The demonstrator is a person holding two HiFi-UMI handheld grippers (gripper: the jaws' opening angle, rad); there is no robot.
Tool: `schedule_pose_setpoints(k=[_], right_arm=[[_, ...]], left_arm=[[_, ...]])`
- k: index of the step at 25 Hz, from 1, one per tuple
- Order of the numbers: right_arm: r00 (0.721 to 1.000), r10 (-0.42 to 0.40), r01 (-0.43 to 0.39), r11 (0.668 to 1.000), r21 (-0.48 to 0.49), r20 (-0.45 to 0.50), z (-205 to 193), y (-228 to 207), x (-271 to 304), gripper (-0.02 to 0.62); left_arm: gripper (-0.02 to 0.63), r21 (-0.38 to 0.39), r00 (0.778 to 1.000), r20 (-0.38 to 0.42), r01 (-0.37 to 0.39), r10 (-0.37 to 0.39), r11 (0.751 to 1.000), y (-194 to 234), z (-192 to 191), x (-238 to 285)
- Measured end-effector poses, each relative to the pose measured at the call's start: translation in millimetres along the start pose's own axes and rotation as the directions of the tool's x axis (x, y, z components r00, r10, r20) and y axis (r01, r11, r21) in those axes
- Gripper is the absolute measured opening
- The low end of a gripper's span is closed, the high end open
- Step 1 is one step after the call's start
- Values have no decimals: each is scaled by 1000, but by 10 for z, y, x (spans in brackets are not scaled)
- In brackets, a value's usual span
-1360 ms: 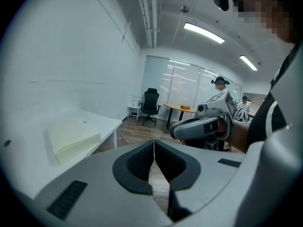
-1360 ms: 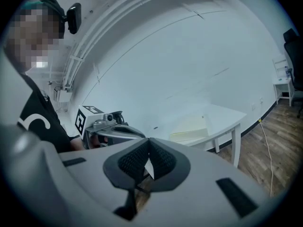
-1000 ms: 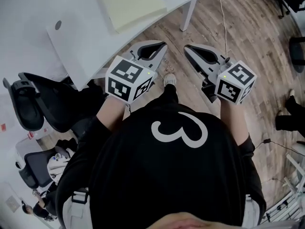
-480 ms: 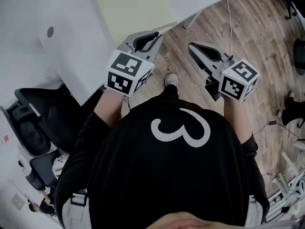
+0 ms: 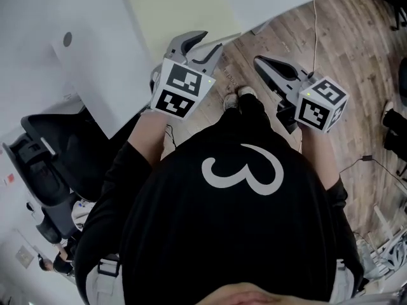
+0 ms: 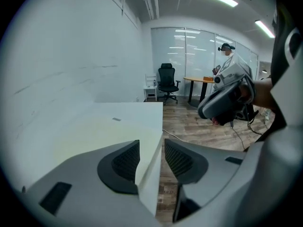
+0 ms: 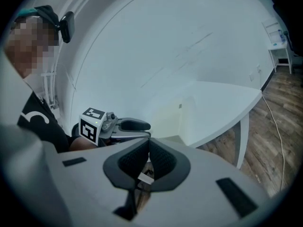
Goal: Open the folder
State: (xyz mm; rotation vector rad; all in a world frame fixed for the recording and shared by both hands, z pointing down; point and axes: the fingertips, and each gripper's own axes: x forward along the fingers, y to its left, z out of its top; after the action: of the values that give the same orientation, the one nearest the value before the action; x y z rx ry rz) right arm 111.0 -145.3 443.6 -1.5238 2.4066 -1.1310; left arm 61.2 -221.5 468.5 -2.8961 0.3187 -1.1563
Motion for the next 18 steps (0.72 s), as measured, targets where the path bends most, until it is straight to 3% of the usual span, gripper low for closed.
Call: schedule_pose_setpoints(k=[7,13,18], right_arm=[[997,56,-56,998,11,-55,30,-202,45,25],[984,167,-167,986,8,-58,127,-185,36,25],[979,179,-185,981,-57,-100,109,-250,56,25]], left_arm=[[226,112,996,-49,-69,75,991,38,-76,248],[239,288,977,-109,-145,183,946,78,-97,382],[239,293,970,-131,-160,205,943,140,-124,423]])
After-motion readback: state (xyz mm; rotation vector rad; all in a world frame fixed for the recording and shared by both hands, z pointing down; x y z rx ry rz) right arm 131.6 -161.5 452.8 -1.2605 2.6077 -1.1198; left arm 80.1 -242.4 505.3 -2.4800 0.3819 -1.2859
